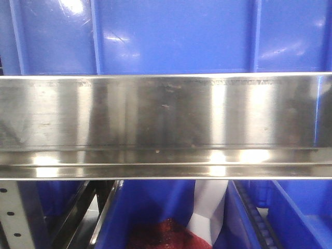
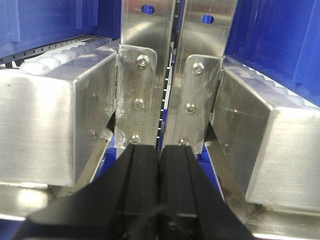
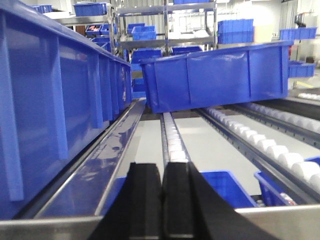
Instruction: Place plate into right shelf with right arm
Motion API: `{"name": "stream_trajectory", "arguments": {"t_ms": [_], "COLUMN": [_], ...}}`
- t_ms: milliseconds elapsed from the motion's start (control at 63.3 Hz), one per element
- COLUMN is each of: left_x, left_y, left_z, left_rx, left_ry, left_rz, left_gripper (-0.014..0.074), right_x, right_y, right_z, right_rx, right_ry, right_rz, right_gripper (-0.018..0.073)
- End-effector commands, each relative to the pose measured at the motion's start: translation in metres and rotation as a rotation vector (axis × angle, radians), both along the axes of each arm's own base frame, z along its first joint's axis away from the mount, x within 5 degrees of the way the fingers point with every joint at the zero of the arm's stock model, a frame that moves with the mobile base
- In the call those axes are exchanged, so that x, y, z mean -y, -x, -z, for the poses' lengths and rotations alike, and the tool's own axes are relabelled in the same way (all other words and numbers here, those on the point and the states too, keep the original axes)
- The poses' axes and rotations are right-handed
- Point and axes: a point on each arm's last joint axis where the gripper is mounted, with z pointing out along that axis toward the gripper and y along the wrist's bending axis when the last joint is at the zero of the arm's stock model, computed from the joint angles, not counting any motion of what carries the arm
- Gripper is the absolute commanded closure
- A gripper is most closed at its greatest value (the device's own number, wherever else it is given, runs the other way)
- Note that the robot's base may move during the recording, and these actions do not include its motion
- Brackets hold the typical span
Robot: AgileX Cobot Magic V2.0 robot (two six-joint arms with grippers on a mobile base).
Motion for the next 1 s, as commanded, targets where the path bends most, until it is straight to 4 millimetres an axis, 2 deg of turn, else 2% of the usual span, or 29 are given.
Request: {"name": "stream_trajectory", "arguments": {"t_ms": [0,980], "left_x": [0.000,0.000], "left_y": [0.000,0.000], "left_z": [-0.005,-0.005], "left_rx": [0.086,0.086], "left_ry": [0.011,0.011], "left_rz": [0.002,0.002], "left_gripper": [0.0643,0.0643], "right_x": [0.000,-0.002], "right_y": [0.003,0.001], "right_z": [-0.013,0.003], "right_rx": [0.133,0.008], "right_ry": [0.034,0.047], "right_rz": [0.004,-0.020], "right_gripper": [0.0504,0.0504]}}
